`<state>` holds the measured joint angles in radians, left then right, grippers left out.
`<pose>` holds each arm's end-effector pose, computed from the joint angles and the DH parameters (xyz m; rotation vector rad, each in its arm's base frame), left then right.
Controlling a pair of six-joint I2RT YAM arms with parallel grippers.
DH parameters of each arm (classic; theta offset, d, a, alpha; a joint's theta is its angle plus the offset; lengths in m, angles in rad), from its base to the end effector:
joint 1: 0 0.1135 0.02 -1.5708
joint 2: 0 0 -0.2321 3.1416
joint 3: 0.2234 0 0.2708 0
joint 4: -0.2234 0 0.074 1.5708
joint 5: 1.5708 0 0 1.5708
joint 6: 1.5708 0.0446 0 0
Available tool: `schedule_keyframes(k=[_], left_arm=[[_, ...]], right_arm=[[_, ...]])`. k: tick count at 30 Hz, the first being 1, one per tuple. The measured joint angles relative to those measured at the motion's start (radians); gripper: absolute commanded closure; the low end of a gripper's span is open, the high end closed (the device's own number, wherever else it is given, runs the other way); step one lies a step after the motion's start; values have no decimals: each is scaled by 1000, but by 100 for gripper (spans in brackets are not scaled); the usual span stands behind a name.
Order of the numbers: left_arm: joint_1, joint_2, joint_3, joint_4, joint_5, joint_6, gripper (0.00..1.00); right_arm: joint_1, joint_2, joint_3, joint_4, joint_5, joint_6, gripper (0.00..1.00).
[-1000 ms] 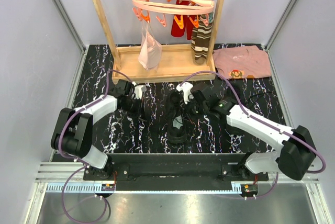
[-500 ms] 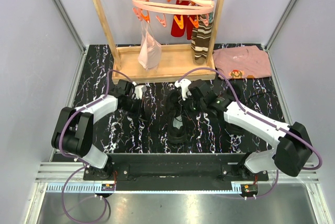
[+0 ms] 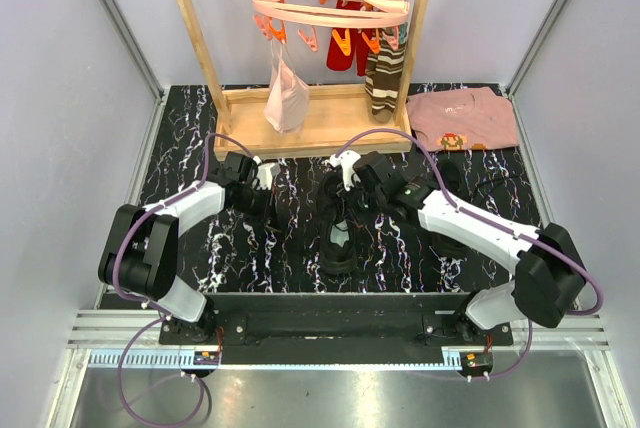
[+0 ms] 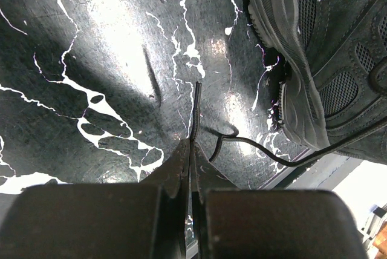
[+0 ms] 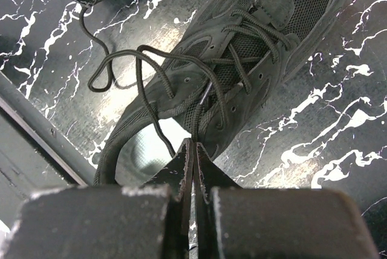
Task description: Tie the shoes
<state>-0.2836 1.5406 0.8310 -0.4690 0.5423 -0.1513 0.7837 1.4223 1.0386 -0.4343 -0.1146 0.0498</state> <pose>0.2771 -0.1047 0.1153 0.3335 2.7349 -0.8647 0.2329 0.2393 0.2135 -0.9299 2.2647 0.5200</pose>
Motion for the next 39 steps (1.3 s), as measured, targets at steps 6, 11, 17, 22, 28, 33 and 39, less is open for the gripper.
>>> schedule_keyframes(k=[6,11,17,22,28,33,39], left_arm=[[0,0,0,-9,4,25,100],[0,0,0,-11,4,35,100],[0,0,0,-11,5,39,100],[0,0,0,-11,7,39,100],[0,0,-3,-11,8,39,100],[0,0,-4,-11,8,39,100],[0,0,-5,-11,8,39,100]], right_arm=[[0,11,1,26,5,0,100],[-3,12,10,32,8,1,100],[-11,-2,23,20,-8,5,100],[-12,-24,23,-16,-20,16,100],[-12,-37,23,-36,-38,28,100],[-12,-34,22,-37,-36,27,100],[-12,1,24,-37,-27,27,100]])
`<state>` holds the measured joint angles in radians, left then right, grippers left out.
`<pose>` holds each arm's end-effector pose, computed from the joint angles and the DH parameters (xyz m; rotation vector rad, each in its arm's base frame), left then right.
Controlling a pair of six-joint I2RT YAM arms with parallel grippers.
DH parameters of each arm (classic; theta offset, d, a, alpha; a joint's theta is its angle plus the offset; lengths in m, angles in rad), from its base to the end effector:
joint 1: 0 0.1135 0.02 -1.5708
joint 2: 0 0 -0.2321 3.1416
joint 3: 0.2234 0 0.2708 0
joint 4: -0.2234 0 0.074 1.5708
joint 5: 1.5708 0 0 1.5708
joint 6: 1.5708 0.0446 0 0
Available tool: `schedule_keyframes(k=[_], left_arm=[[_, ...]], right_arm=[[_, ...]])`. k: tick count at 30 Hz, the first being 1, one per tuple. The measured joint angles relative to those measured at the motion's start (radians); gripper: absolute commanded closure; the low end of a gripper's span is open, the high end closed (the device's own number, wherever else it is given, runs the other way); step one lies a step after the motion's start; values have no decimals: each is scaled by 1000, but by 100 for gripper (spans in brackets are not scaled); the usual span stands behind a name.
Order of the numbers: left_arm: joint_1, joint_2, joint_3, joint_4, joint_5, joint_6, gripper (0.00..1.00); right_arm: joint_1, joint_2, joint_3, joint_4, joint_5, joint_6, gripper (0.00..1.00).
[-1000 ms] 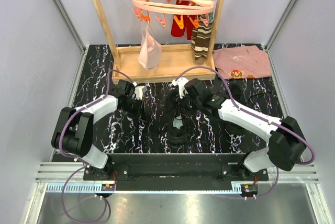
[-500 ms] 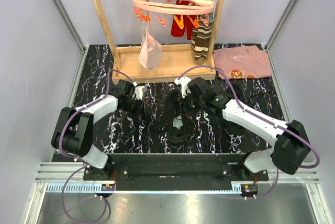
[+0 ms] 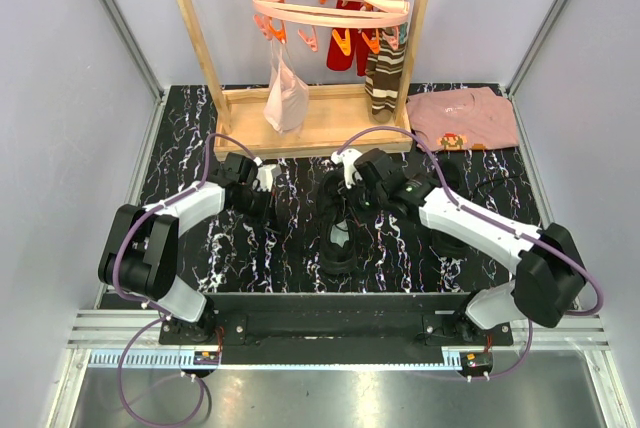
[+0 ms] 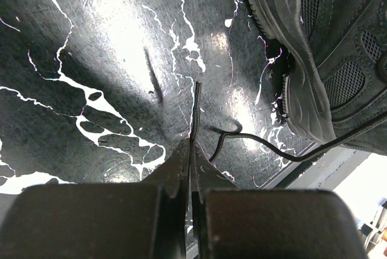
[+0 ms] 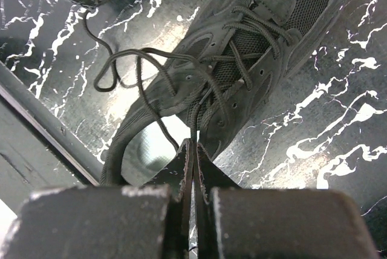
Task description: Tie the shoes
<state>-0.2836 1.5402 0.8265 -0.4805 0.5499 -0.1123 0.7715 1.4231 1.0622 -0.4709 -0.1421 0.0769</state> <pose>0.2748 -0.1044 0.1138 0.3834 2.7333 -0.8656 0.2348 0.2372 0.2186 -0.9039 2.2973 0.5534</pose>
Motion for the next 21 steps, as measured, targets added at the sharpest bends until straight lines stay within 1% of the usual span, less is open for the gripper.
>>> schedule_keyframes(k=[6,7,8,9,12,13,15,19,21], left_arm=[[0,0,-2,1,0,0,100],[0,0,-2,0,0,0,98],[0,0,-2,0,0,1,93],[0,0,-2,0,0,2,84],[0,0,-2,-1,8,9,71],[5,-3,-2,-2,18,10,62],[21,-23,-5,-2,66,11,59],[71,-165,-24,32,169,-9,56],[75,-211,-13,62,201,-40,56]], right_arm=[[-1,37,31,2,25,0,100],[-1,37,35,2,28,0,100],[-2,37,40,3,29,0,100],[-2,37,44,5,31,0,100],[-2,38,47,21,45,0,100],[-3,38,47,25,47,0,100],[-4,41,47,35,51,-2,100],[-7,51,47,55,53,-13,100],[-7,52,44,70,53,-20,100]])
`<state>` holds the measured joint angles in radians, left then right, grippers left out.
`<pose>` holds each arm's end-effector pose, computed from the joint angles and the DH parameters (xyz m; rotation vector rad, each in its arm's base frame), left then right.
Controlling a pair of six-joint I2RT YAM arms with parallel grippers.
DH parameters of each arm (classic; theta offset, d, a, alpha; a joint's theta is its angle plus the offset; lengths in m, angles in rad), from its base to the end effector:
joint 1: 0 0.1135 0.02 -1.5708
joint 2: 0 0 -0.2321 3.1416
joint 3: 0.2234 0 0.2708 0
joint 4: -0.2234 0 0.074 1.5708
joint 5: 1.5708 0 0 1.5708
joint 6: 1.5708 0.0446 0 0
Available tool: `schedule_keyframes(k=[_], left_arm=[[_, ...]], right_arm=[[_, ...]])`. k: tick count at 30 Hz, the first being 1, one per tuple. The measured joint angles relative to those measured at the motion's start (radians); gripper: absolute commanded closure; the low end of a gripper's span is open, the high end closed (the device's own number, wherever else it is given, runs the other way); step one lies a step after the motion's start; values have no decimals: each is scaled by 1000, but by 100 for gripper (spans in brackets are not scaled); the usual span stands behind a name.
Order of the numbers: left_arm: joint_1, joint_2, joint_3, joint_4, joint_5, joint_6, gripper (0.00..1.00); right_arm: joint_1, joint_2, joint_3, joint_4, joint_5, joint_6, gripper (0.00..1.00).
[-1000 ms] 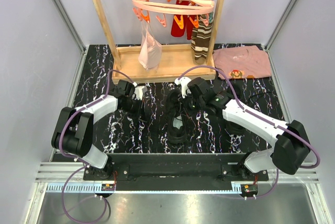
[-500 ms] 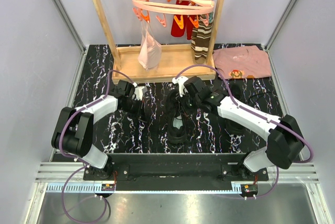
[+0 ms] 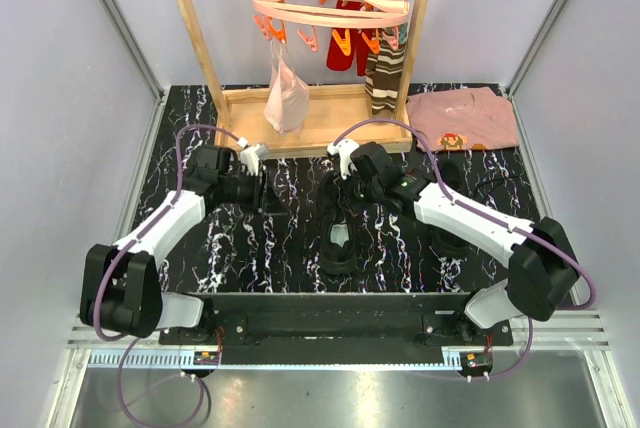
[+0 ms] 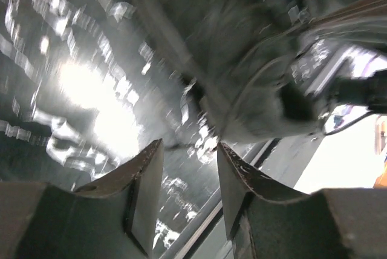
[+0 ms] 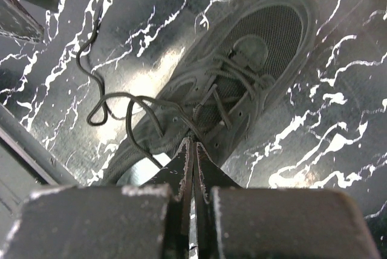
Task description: Tie the shoes
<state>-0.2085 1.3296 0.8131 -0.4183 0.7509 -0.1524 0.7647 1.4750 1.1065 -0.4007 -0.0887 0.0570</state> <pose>0.2746 -0.0892 0.1749 0.3848 2.4295 -1.0900 0.2504 0.2457 0.2230 -0.8714 2.2291 0.5023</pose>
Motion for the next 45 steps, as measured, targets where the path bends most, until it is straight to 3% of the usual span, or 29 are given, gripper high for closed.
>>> schedule_keyframes(k=[17,34,41,45], left_arm=[[-140,280,58,464,69,-573,49],[-217,392,124,591,61,-735,52],[-229,409,124,617,61,-779,62],[-235,410,124,648,63,-810,82]], right_arm=[[0,0,-74,120,0,-17,100],[0,-4,-95,154,2,-16,100],[0,-6,-103,166,3,-16,100],[0,-7,-106,172,10,-16,100]])
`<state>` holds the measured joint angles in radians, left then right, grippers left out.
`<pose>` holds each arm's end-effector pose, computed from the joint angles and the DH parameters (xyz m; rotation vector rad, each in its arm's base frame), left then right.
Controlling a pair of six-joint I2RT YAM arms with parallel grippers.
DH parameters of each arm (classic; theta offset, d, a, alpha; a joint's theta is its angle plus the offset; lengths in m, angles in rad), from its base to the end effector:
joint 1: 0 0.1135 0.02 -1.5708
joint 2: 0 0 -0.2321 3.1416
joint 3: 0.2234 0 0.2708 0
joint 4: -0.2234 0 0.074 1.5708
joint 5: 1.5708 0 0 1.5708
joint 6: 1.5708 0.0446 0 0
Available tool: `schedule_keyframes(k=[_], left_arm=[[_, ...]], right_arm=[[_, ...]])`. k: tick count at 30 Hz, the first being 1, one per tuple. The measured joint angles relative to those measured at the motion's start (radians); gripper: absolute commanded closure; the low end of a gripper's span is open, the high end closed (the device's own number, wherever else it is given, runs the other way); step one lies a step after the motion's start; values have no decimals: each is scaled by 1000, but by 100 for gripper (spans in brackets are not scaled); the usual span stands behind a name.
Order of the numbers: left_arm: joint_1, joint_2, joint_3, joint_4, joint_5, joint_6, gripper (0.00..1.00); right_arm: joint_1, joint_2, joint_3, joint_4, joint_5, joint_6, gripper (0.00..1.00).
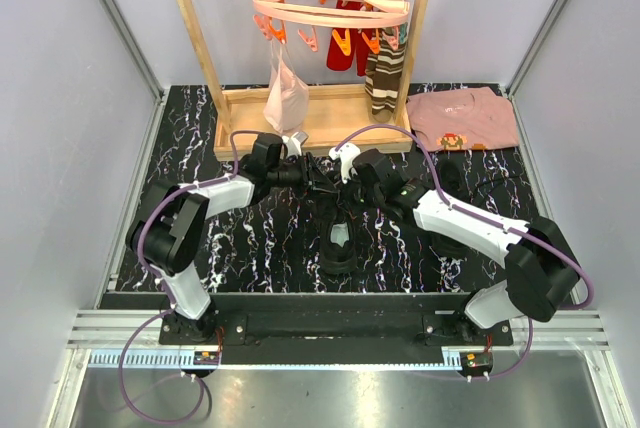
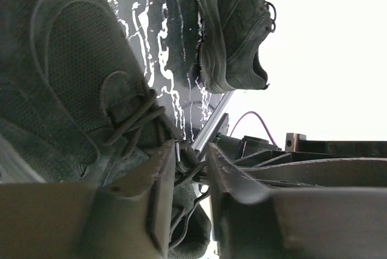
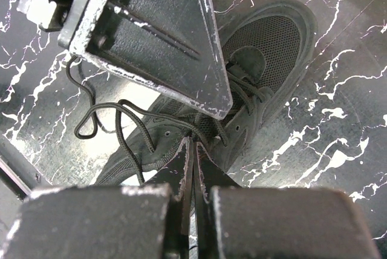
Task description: Tie the shoes
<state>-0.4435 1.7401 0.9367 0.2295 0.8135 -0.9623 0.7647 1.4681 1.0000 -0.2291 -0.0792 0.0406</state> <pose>0.3235 -0.1895 0.1371 -0.0708 2.4335 -1.6130 0.2499 0.2447 0.2027 -0.8610 2.1522 0.5085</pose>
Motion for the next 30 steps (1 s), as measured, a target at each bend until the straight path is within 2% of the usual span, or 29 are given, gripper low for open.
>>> schedule_keyframes(k=[1,3,7,8,9,12,16,20,23,26,30], left_arm=[[-1,2,0,11,2,-8,89],[-1,5,0,26,3,-23,98],[-1,6,0,41,7,-37,100],[-1,6,0,42,8,-37,100],[-1,6,0,42,8,-36,100],[2,6,0,37,7,-25,100],[16,5,12,-17,-2,27,100],[52,-10,37,-76,-16,87,100],[83,-42,43,-109,-31,133,100],[114,-77,43,-138,-47,171,100],[156,-101,43,-167,-55,207,100]], right_arm=[[0,-1,0,0,2,0,100],[0,-2,0,0,8,0,100],[0,-4,0,0,9,0,99],[0,-6,0,0,9,0,90],[0,-8,0,0,8,0,73],[-1,-26,0,-2,4,1,58],[-6,-89,0,-15,-31,-9,33],[-11,-156,5,-24,-116,-42,30],[-13,-150,32,-31,-211,-76,30],[-11,-90,85,-37,-315,-104,31],[8,14,143,-39,-358,-126,33]])
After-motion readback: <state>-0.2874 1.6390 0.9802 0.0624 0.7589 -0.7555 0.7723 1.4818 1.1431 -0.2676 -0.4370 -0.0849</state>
